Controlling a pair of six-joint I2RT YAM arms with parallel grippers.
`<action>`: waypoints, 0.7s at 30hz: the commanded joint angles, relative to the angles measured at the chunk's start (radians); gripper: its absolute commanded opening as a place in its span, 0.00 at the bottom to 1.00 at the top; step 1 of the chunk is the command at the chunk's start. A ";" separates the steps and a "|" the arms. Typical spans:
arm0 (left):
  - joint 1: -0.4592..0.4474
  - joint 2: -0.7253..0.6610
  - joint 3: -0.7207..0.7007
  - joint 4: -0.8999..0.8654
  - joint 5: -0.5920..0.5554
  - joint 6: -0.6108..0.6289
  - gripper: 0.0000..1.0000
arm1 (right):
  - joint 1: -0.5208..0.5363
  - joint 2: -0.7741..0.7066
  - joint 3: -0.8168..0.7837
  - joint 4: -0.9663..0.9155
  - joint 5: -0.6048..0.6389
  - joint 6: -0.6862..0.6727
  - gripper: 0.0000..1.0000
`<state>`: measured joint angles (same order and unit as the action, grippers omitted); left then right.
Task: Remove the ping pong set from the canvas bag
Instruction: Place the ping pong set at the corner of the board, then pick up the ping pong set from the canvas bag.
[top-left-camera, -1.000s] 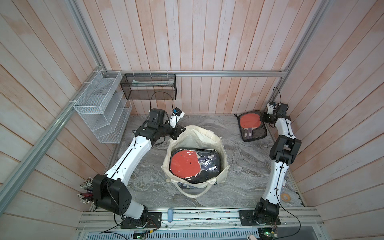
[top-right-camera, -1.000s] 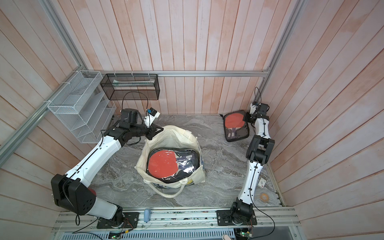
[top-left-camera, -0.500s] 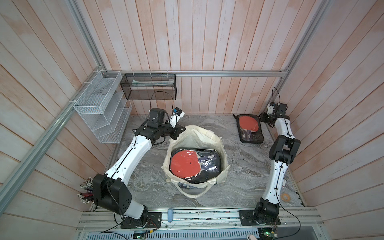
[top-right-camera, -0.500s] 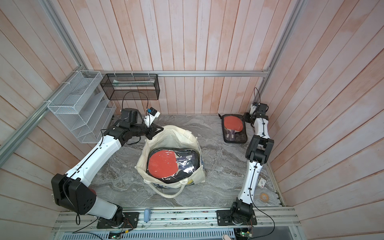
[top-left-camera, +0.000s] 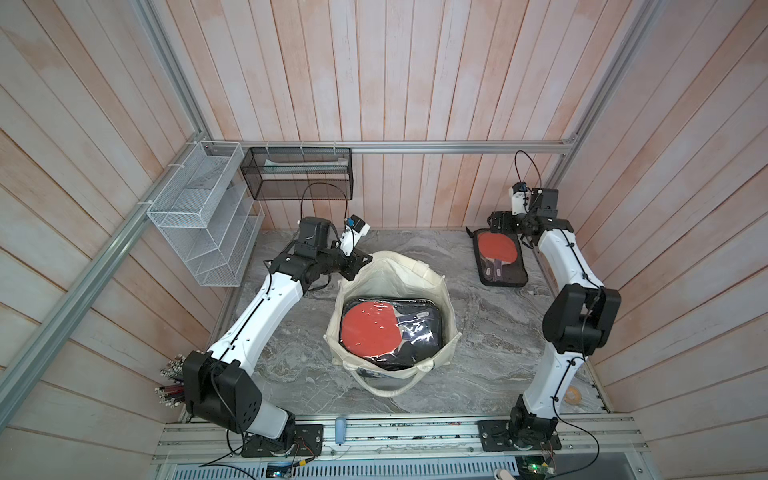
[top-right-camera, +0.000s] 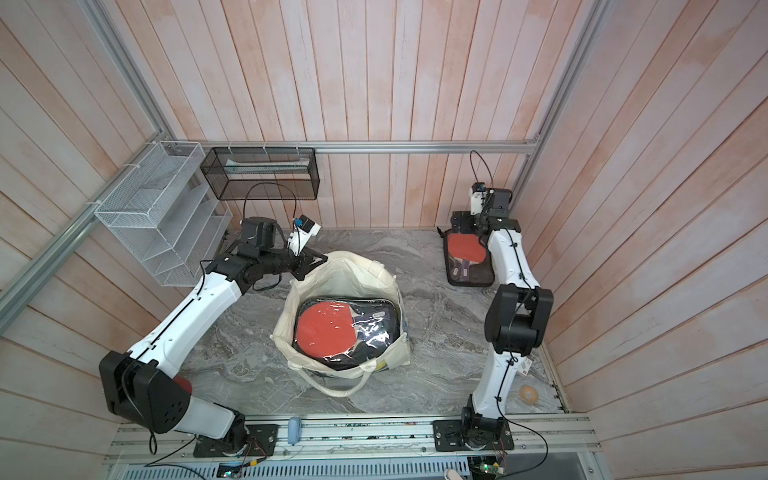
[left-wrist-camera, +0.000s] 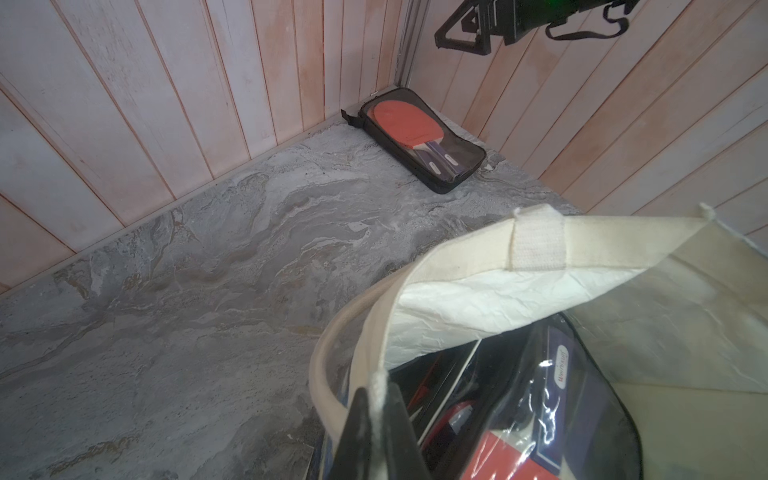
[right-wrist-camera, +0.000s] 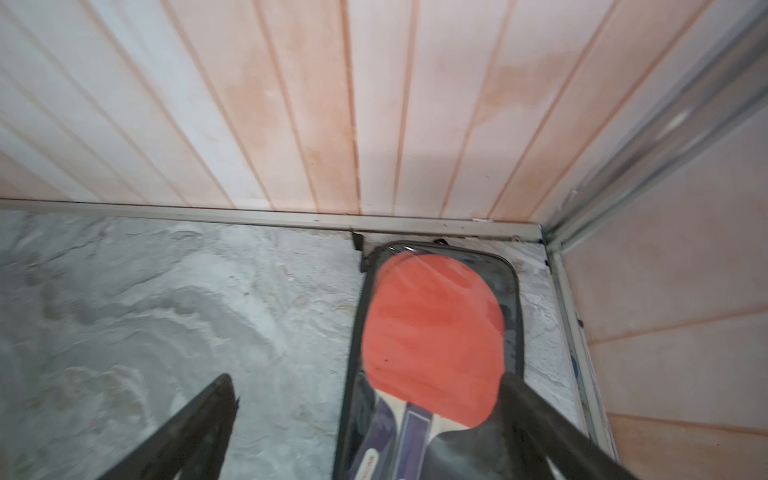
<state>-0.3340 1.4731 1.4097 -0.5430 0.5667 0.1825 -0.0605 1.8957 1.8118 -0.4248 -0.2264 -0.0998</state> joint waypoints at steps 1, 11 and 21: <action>-0.015 -0.096 -0.020 0.094 0.026 -0.009 0.00 | 0.039 -0.168 -0.085 0.003 -0.113 -0.031 0.99; -0.016 -0.190 -0.112 0.145 0.036 -0.018 0.00 | 0.464 -0.500 -0.129 -0.296 -0.327 -0.076 1.00; -0.017 -0.168 -0.119 0.177 0.029 -0.038 0.00 | 0.877 -0.430 -0.133 -0.413 -0.196 -0.028 0.99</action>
<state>-0.3481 1.3155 1.2823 -0.4728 0.5701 0.1596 0.7731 1.4212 1.6779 -0.7586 -0.4694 -0.1383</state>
